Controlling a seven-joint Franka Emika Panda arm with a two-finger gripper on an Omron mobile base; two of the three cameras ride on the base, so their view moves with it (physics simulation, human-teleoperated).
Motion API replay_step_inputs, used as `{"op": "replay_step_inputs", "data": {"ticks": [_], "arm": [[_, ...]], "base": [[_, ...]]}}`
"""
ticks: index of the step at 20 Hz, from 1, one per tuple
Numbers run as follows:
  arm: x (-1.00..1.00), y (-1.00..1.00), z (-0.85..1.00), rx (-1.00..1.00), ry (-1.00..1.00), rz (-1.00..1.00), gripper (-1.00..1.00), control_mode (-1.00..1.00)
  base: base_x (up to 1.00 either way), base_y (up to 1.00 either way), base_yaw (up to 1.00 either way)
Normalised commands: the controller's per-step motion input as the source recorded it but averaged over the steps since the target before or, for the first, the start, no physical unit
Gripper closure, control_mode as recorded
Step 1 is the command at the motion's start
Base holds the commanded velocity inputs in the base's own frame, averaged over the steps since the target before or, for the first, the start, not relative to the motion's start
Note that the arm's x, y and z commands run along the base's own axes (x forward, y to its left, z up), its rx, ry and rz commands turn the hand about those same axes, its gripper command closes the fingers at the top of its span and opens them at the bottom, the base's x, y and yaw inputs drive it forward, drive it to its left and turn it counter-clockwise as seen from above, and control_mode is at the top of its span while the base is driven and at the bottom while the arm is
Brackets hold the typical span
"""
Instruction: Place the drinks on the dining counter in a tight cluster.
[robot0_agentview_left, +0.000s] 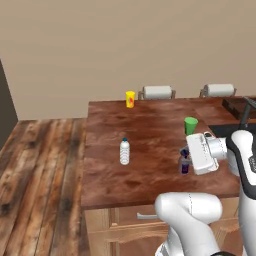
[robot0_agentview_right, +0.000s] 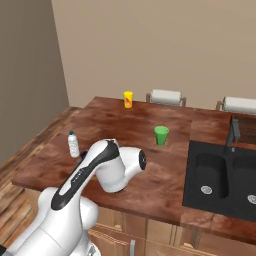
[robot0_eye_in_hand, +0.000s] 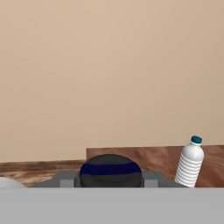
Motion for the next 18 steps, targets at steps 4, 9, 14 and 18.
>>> {"op": "replay_step_inputs", "data": {"ticks": [4, 9, 14, 18], "arm": [[0.10, 0.00, -0.01, 0.00, 0.00, 0.01, 1.00, -1.00], [0.52, -0.08, -0.07, 0.00, 0.00, 0.07, 1.00, -1.00], [0.65, -0.02, -0.17, 0.00, 0.04, 0.10, 1.00, -1.00], [0.59, 0.03, -0.14, 0.04, 0.14, 0.23, 1.00, -1.00]], "base": [[0.16, 0.00, 0.02], [0.00, 0.00, 0.00], [0.00, 0.00, 0.00], [0.00, 0.00, 0.00]]}}
